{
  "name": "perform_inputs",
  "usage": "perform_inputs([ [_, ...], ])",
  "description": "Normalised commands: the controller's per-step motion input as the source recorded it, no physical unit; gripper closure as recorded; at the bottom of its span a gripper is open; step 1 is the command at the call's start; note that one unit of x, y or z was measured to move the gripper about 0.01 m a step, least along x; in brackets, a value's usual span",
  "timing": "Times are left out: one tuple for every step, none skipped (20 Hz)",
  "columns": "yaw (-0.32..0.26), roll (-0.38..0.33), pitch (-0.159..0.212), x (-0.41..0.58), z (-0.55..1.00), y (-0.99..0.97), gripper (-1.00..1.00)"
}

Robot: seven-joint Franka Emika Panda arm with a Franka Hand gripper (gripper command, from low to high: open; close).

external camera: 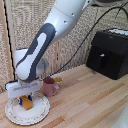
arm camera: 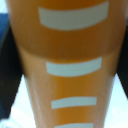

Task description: Bring your hand's grasp to the bread. Hold the bread tenderly using the grip of your hand. Carefully pick up the bread and hover it over the white plate. Politely place it atop the plate.

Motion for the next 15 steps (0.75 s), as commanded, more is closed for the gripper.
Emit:
perform_inputs([
  [0.029,-0.063,0.000,0.014,-0.16,0.10,1.00],
  [0.014,-0.061,-0.010,0.000,-0.09,0.06,1.00],
  [0.000,-0.063,-0.056,0.000,0.00,0.00,-1.00],
  [-0.009,-0.061,-0.086,0.000,0.00,0.00,-1.00],
  [0.000,-0.044,-0.045,0.000,0.09,0.04,-1.00],
  [0.000,0.000,-0.001,0.006,0.17,0.00,-1.00],
  [0.018,0.034,0.002,0.026,0.29,-0.02,-1.00],
  [0.044,0.055,0.056,0.051,0.41,-0.13,-1.00],
  [0.063,0.051,0.070,0.043,0.48,-0.15,-1.00],
  [0.073,0.059,0.061,0.006,0.56,-0.20,-1.00],
  [0.061,0.063,0.057,0.000,0.62,-0.22,-1.00],
  [0.050,0.016,0.034,0.000,0.72,-0.14,-1.00],
  [0.021,0.026,0.028,0.000,0.82,-0.19,-1.00],
  [0.009,0.013,0.094,0.097,0.83,-0.04,-1.00],
  [0.026,0.079,0.120,0.054,0.81,-0.20,-1.00],
])
